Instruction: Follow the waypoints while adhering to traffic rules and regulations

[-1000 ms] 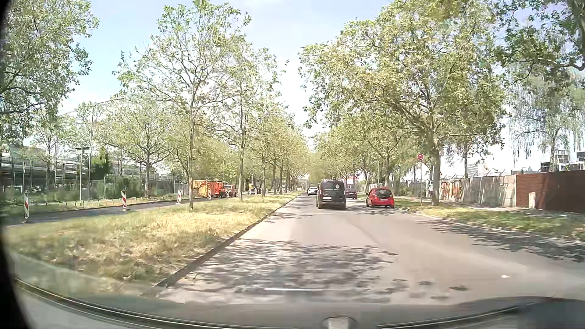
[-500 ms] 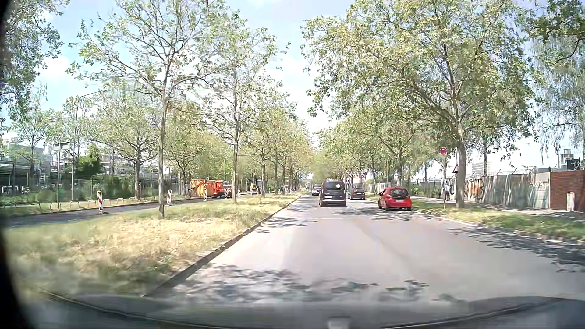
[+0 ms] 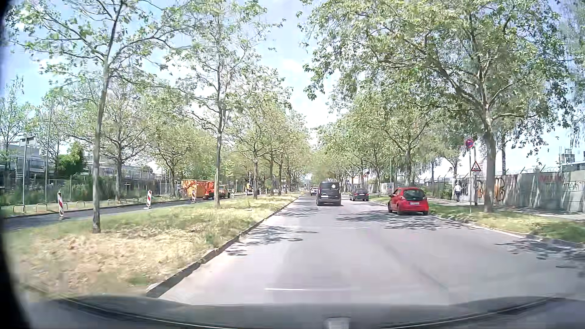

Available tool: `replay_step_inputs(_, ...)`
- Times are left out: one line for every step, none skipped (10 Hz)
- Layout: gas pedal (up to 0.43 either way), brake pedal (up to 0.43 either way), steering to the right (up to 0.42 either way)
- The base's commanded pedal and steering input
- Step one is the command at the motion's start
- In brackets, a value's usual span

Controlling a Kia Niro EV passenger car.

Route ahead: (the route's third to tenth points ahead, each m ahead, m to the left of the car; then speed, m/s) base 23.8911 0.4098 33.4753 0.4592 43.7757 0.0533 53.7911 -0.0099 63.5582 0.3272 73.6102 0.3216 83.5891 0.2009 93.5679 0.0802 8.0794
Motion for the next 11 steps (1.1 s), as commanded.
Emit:
replay_step_inputs(0.240, 0.030, 0.004)
replay_step_inputs(0.240, 0.030, 0.004)
replay_step_inputs(0.240, 0.030, 0.004)
replay_step_inputs(0.240, 0.030, 0.004)
replay_step_inputs(0.240, 0.030, 0.004)
replay_step_inputs(0.240, 0.030, 0.004)
replay_step_inputs(0.240, 0.030, 0.004)
replay_step_inputs(0.240, 0.030, 0.004)
replay_step_inputs(0.240, 0.030, 0.004)
replay_step_inputs(0.240, 0.030, 0.004)
replay_step_inputs(0.240, 0.030, 0.004)
